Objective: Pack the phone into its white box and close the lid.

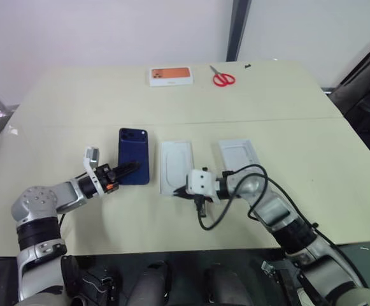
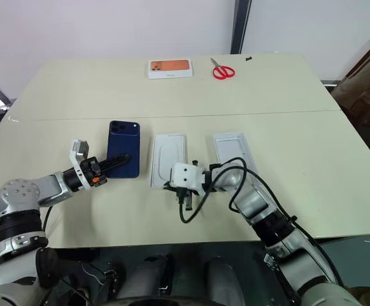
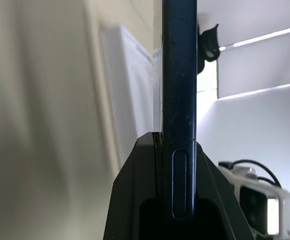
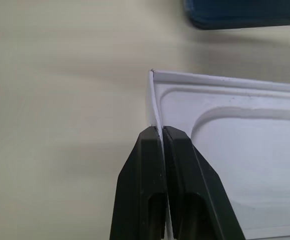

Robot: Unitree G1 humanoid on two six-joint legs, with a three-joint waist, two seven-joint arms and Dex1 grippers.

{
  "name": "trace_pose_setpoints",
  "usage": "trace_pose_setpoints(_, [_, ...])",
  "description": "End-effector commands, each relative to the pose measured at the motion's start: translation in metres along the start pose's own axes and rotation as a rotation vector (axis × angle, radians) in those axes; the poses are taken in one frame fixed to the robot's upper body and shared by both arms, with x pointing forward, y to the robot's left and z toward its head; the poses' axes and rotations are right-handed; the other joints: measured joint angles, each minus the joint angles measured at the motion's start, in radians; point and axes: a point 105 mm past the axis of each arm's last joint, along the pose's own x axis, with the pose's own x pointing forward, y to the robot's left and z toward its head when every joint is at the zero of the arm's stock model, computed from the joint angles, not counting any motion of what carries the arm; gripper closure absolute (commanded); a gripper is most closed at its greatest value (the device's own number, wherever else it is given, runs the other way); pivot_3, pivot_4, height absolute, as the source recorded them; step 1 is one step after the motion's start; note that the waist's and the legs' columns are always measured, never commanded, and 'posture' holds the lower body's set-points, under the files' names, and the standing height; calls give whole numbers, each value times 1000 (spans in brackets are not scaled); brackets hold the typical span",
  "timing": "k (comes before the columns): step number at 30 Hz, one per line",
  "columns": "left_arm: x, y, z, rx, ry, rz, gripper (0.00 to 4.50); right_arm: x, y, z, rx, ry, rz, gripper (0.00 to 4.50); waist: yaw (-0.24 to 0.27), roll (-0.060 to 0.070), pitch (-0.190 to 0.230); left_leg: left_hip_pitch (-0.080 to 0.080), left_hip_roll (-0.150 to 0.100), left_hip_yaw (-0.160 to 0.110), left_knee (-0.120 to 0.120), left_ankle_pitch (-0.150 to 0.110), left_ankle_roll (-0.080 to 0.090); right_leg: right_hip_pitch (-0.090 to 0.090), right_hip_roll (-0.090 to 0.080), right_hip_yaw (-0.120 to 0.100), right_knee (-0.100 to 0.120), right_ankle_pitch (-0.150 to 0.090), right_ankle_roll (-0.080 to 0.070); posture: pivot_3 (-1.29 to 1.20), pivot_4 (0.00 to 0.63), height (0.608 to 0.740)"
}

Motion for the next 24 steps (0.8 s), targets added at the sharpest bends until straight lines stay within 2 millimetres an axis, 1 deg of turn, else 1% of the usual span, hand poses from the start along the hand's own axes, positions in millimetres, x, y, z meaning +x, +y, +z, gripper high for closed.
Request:
trace_pose_setpoints(1, [11, -23, 11, 67, -39, -85, 4500, 6, -16, 7, -53, -7, -56, 4465, 3, 0, 0, 0, 0, 0, 0, 0, 0, 0, 0, 0, 0, 0, 0, 0, 150, 734])
trace_pose_setpoints(4, [19, -28, 13, 75, -53, -99, 4500, 9, -16, 11, -10, -36, -34, 4465, 4, -1, 0, 0, 0, 0, 1, 0, 0, 0, 0, 0, 0, 0, 0, 0, 150, 734])
trace_pose_setpoints(5, [22, -30, 14, 75, -62, -102, 4500, 10, -14, 11, 17, -43, -24, 4164, 3, -1, 1, 0, 0, 0, 1, 0, 0, 0, 0, 0, 0, 0, 0, 0, 150, 734])
trace_pose_setpoints(7, [27, -32, 15, 75, -72, -104, 4500, 10, -10, 10, 4, -41, -7, 3539, 2, -1, 1, 0, 0, 0, 0, 0, 0, 0, 0, 0, 0, 0, 0, 0, 150, 734])
trace_pose_setpoints(9, [34, -32, 14, 78, -78, -98, 4500, 7, -9, 13, 1, -54, -9, 2559, 1, -1, 1, 0, 0, 0, 0, 0, 0, 0, 0, 0, 0, 0, 0, 0, 150, 734])
trace_pose_setpoints(11, [42, -32, 10, 83, -75, -89, 4500, -1, -14, 16, 6, -69, -32, 1604, 1, -1, 1, 0, 0, 0, 0, 0, 0, 0, 0, 0, 0, 0, 0, 0, 150, 734])
trace_pose_setpoints(13, [48, -32, 4, 96, -64, -86, 4500, -13, -21, 18, 17, -86, -69, 1604, 2, -1, 1, -1, 0, 0, 1, 0, 0, 0, 0, 0, 0, 0, 0, 0, 150, 734])
trace_pose_setpoints(15, [52, -32, 1, 99, -61, -81, 4500, -23, -24, 18, 40, -98, -89, 1604, 3, -1, 1, -1, 0, 0, 1, 0, 0, 0, 0, 0, 0, 0, 0, 0, 150, 734])
trace_pose_setpoints(17, [56, -28, -3, 101, -51, -60, 4500, -38, -25, 12, 54, -92, -117, 1604, 4, -1, 1, -1, 0, 0, 1, 0, 0, 0, 0, 0, 0, 0, 0, 0, 150, 734])
trace_pose_setpoints(20, [61, -25, -8, 88, -36, -58, 4500, -58, -26, -3, 86, -43, -156, 1604, 5, -1, 1, -1, 0, 0, 1, 0, 0, 0, 0, 0, 0, 0, 0, 0, 150, 734])
trace_pose_setpoints(22, [63, -25, -11, 76, -25, -69, 4500, -67, -28, -12, 104, -12, -186, 1604, 5, -1, 1, -1, 0, 0, 1, 0, 0, 0, 0, 0, 0, 0, 0, 0, 150, 734])
trace_pose_setpoints(24, [66, -23, -13, 76, -13, -58, 4500, -72, -29, -17, 114, 3, -206, 1604, 1, -1, 1, -1, 0, 0, 0, 0, 0, 0, 0, 0, 0, 0, 0, 0, 150, 734])
